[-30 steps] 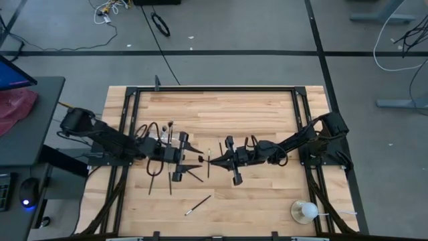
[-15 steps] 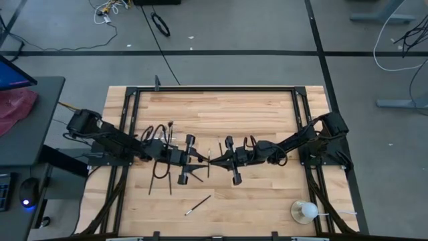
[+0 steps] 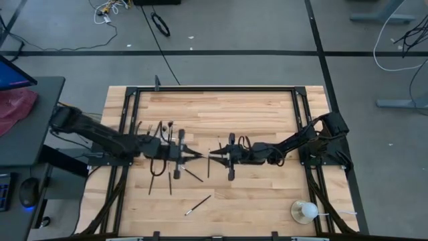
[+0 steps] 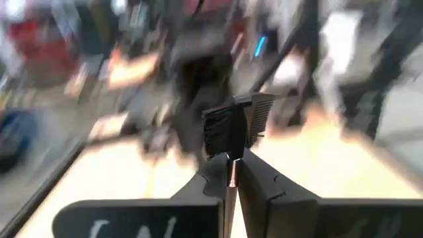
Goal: Put items in baskets/containers
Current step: Put the black eyebrow brush into the transparent organizer
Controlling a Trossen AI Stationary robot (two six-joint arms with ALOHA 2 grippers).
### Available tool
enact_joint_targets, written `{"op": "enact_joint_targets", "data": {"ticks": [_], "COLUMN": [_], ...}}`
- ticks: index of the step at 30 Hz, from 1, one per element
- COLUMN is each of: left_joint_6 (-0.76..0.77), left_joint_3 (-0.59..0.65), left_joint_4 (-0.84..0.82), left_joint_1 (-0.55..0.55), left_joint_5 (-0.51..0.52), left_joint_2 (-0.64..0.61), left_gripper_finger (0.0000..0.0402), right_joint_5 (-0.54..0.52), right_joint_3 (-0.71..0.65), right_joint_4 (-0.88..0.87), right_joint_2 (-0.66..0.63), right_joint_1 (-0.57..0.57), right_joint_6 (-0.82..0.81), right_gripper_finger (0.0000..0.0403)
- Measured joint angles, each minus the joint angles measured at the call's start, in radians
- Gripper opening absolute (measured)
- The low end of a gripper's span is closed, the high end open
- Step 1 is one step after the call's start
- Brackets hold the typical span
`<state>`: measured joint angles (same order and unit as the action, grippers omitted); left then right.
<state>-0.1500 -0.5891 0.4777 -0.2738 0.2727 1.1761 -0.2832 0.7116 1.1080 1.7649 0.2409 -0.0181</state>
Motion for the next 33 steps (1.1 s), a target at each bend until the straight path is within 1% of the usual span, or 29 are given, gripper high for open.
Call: {"op": "enact_joint_targets", "data": {"ticks": [4,7,8,10,12,14,16,21,25,28,33], "left_joint_6": [0.193,0.389,0.457,0.568,0.656,0.721,0.746,0.798,0.819,0.823,0.829], "left_joint_3": [-0.129,-0.225,-0.247,-0.274,-0.275,-0.259,-0.226,-0.149,-0.111,-0.092,-0.066], "left_joint_4": [-0.589,-1.011,-1.127,-1.305,-1.418,-1.477,-1.480,-1.435,-1.377,-1.343,-1.340], "left_joint_1": [0.002,0.001,0.002,0.002,0.002,0.002,0.004,0.040,0.073,0.107,0.176], "left_joint_5": [0.167,0.268,0.292,0.333,0.368,0.388,0.397,0.396,0.391,0.363,0.318], "left_joint_2": [-0.138,-0.178,-0.186,-0.194,-0.192,-0.192,-0.192,-0.191,-0.191,-0.191,-0.191], "left_gripper_finger": [0.0025,0.0027,0.0026,0.0024,0.0023,0.0025,0.0030,0.0033,0.0031,0.0032,0.0039], "right_joint_5": [-0.027,-0.027,-0.026,-0.024,-0.023,-0.023,-0.023,-0.023,-0.023,-0.023,-0.023], "right_joint_3": [0.000,0.000,0.000,0.000,0.000,0.000,0.000,0.000,0.000,0.000,0.000], "right_joint_4": [-0.035,-0.035,-0.035,-0.035,-0.034,-0.034,-0.034,-0.034,-0.034,-0.034,-0.033], "right_joint_2": [0.000,0.000,0.000,0.000,0.000,0.000,0.000,0.000,0.000,0.000,0.000], "right_joint_1": [-0.001,-0.001,-0.002,-0.002,-0.002,-0.002,-0.002,-0.002,-0.002,-0.002,-0.002], "right_joint_6": [0.000,-0.001,-0.004,-0.012,-0.016,-0.017,-0.026,-0.026,-0.026,-0.026,-0.026], "right_gripper_finger": [0.0124,0.0137,0.0140,0.0143,0.0143,0.0142,0.0141,0.0136,0.0134,0.0134,0.0134]}}
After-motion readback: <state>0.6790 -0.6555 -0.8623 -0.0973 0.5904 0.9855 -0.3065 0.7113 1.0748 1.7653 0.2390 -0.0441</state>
